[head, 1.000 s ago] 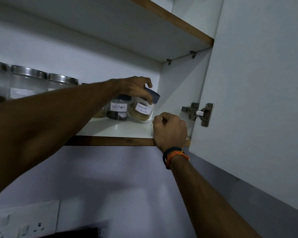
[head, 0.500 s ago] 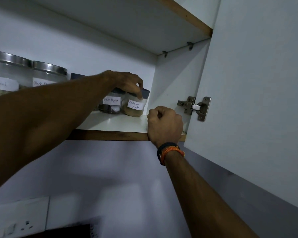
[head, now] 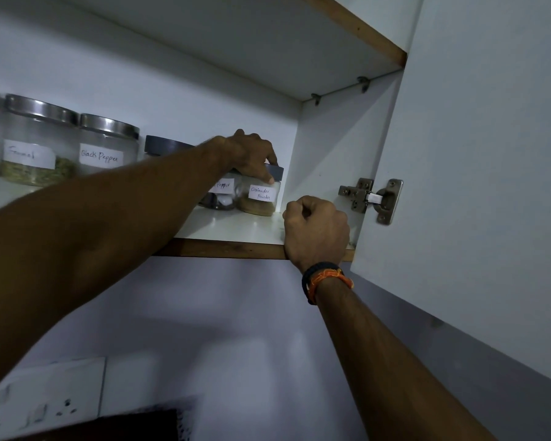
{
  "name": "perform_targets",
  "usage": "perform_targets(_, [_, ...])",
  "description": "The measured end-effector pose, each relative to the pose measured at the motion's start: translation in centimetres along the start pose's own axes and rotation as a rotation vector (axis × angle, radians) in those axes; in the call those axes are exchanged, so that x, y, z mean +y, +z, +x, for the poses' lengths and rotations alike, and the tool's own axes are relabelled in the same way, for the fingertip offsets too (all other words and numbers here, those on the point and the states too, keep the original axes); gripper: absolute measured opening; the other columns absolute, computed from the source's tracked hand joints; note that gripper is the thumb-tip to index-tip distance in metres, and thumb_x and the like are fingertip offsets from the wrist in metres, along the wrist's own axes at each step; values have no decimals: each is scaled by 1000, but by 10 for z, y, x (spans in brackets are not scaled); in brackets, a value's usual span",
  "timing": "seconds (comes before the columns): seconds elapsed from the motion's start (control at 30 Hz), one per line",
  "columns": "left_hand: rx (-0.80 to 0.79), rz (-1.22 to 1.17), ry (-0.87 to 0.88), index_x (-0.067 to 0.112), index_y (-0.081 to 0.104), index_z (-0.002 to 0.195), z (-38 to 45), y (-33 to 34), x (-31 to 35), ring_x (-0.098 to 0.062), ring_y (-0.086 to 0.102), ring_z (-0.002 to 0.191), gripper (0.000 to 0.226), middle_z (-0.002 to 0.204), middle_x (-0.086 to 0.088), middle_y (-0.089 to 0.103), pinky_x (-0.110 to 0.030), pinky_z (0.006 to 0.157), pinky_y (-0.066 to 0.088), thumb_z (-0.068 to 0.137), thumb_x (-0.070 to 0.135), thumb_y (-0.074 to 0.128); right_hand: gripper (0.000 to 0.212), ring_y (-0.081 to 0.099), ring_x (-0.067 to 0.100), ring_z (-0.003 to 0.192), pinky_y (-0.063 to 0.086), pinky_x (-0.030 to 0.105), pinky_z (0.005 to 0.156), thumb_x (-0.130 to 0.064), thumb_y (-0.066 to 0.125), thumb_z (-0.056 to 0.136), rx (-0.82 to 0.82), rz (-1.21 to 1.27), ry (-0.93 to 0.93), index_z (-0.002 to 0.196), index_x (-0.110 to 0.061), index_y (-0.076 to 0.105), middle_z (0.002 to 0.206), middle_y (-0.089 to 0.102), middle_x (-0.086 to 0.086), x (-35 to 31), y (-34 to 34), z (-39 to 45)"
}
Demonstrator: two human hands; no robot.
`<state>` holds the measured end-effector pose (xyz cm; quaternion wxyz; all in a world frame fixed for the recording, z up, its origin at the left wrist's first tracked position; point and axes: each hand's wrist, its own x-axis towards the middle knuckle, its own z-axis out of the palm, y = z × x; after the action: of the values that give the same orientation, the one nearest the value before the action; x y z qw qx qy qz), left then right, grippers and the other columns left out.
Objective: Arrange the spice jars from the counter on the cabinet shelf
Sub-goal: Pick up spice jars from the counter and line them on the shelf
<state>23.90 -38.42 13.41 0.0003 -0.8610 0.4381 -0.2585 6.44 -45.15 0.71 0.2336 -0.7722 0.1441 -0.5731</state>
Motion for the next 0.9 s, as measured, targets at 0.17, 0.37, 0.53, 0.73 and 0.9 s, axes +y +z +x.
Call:
perform_targets(0.17, [112,-56,35,26,47,146,-9,-8,8,-30,43,138,67,151,-6,49,-49,115,24,88,54,65,28,57,15,58,47,23,59,-27,54,91,-18,-15,3,74,-15,72,63,64,0,-1,-1,1])
perform_targets(0.37, [139,-68,108,23,47,146,-46,-17,19,-30,41,138,62,151,-5,48,-48,113,28,90,40,66,29,57,20,56,48,26,56,-28,53,87,-39,-43,22,67,-15,70,59,62,2,1,-1,2])
perform_targets(0.53, [82,-114,90,19,52,140,-90,-22,21,-27,52,124,57,137,-6,60,-46,107,38,90,39,67,31,52,18,55,34,22,53,-33,51,87,-96,-101,49,71,-17,72,63,62,1,-2,-3,0])
perform_targets(0.73, [19,-207,37,17,56,136,-151,-27,30,-28,54,124,60,134,-5,61,-48,104,44,87,49,67,30,51,22,67,36,27,62,-34,51,88,-290,-221,69,83,-18,76,74,63,2,-14,-14,-5])
perform_targets(0.9, [-14,-262,-24,13,53,141,-201,-38,30,-25,52,129,57,143,-6,56,-42,108,43,90,35,70,32,57,30,90,45,38,84,-32,47,92,-277,-229,35,91,-17,75,85,69,7,-27,-22,-32])
